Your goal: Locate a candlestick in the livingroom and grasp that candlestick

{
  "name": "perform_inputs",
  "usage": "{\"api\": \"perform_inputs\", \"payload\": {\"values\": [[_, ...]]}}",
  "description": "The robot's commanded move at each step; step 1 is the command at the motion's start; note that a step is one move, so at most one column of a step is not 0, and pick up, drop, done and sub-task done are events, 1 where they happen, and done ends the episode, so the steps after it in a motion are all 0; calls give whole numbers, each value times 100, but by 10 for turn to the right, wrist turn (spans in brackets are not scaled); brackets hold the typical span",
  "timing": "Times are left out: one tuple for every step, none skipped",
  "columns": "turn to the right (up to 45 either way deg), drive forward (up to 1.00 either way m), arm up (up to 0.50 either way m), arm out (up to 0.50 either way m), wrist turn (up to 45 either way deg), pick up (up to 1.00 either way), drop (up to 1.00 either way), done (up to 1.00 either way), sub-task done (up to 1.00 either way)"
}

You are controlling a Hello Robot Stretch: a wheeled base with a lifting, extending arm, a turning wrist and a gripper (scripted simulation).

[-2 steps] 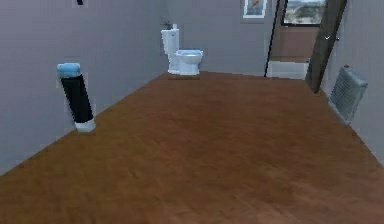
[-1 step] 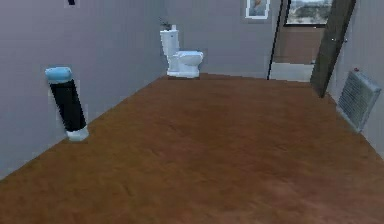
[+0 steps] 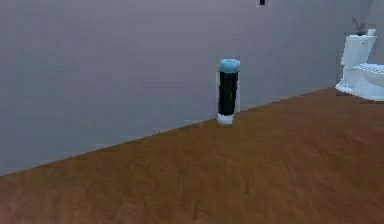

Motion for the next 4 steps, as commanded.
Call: {"api": "perform_inputs", "payload": {"values": [[-390,0,0,0,0,0,0,0,0],[0,50,0,0,0,0,0,0,0],[-390,0,0,0,0,0,0,0,0],[-30,0,0,0,0,0,0,0,0]]}}
